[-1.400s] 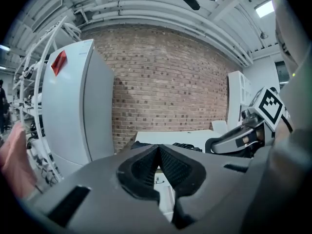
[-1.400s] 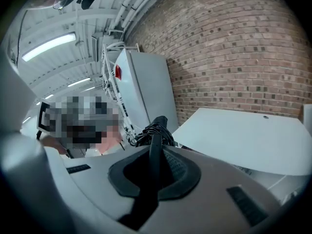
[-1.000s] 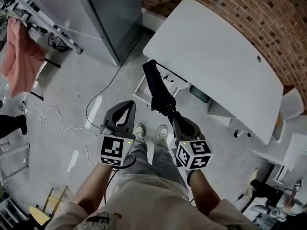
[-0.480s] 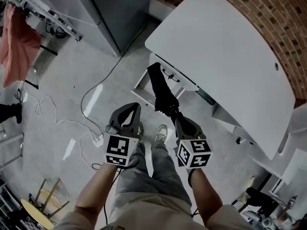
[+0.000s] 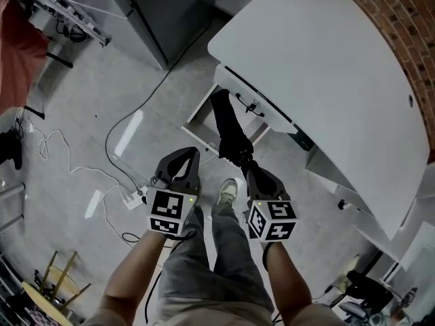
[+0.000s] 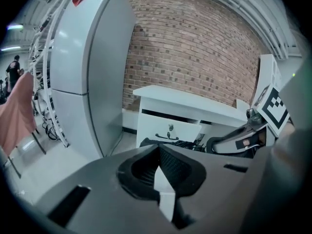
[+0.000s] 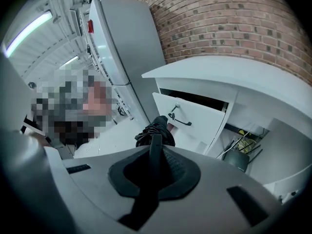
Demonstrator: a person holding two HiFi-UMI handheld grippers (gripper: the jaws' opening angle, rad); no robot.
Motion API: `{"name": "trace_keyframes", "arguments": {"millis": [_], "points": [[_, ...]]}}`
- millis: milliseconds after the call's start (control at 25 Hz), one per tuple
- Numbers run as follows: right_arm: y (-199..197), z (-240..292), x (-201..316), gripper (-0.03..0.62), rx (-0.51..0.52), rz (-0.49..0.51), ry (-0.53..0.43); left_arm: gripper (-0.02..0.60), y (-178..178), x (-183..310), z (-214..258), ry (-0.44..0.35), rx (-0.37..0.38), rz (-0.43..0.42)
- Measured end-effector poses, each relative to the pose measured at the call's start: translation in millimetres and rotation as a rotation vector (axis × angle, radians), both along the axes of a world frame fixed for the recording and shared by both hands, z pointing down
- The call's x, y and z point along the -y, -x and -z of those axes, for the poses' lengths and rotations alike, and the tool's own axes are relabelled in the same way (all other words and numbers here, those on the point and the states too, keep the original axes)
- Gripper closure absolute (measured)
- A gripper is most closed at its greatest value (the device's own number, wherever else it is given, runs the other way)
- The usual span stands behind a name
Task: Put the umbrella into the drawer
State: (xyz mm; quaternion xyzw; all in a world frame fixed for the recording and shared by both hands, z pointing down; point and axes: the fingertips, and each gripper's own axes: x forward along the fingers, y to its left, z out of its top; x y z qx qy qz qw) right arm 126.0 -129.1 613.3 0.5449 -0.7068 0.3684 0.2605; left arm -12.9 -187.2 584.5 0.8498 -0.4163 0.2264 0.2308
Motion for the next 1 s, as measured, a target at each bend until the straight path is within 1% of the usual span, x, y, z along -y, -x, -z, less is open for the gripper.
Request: {"name": "trace_keyframes", "arguments": {"millis": [200, 360, 600, 880, 1000], "points": [[-1.3, -41.2, 8.0, 0.572, -0.018, 0.003, 0.003, 0.574, -3.9, 3.2, -40.1, 0.030, -0.027, -0.005], [-1.6, -71.1, 14.1, 0.572, -0.035, 0.010, -0.008, 0.574, -7.6, 10.0, -69.2, 0.024, -0.018, -0.024], [-7.9, -115.2, 27.3, 0.572, -0.058, -0.031, -0.024, 0.574, -8.5, 23.7, -112.1, 0.037, -0.013, -0.031], [-11.0, -144.7, 50.7, 0.572, -0.107, -0.011, -0.100, 0.574, -8.9, 34.3, -147.6, 0.052, -0.021, -0.016], [-11.0, -157.5, 59.5, 0.572, -0.113, -0.025, -0.127, 0.574, -11.9, 38.8, -160.9, 0.058, -0.026, -0.008]]}}
